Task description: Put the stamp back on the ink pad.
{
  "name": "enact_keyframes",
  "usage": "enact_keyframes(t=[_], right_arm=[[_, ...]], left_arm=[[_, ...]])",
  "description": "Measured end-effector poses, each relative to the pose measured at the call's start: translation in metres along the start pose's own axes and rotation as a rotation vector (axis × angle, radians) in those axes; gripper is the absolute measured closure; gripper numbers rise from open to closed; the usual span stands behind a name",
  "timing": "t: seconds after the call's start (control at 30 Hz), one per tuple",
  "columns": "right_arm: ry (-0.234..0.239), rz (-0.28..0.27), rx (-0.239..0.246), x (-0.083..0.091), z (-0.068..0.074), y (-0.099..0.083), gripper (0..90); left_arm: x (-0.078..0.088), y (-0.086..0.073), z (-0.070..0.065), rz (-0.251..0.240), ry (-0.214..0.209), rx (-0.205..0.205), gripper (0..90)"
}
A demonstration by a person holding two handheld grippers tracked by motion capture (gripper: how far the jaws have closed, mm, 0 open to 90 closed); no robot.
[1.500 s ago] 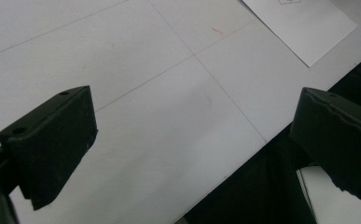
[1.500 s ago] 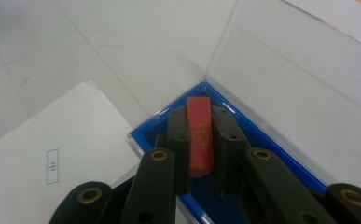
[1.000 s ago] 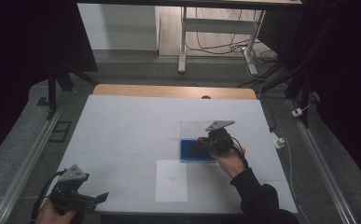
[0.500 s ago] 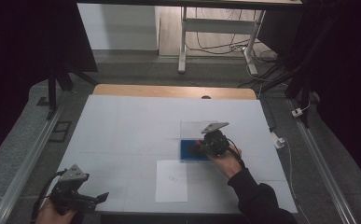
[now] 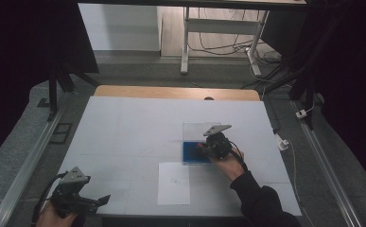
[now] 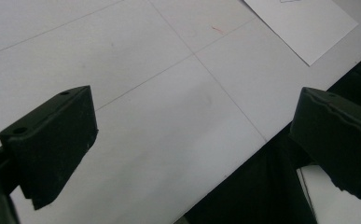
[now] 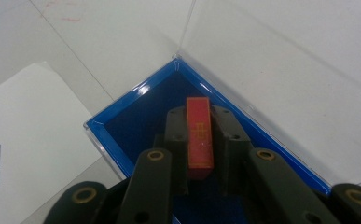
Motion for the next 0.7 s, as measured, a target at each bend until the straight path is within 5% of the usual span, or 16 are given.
enact_keyframes(t=[0.7], right_arm=[[0.004, -0.067, -0.046, 0.025, 0.003, 0.003, 42.1]], left_arm=[[0.0, 0.0, 0.0, -0.002, -0.001, 0.002, 0.6]])
Point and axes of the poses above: each handheld gripper's, and its own axes: x roughly backward along the jaws, y roughly out of its top, z roughly to its left, the point moved 6 cm from there along -x, roughly forward along the jaws, and after that the axes turned 1 degree about -x, right-handed, at the moved point
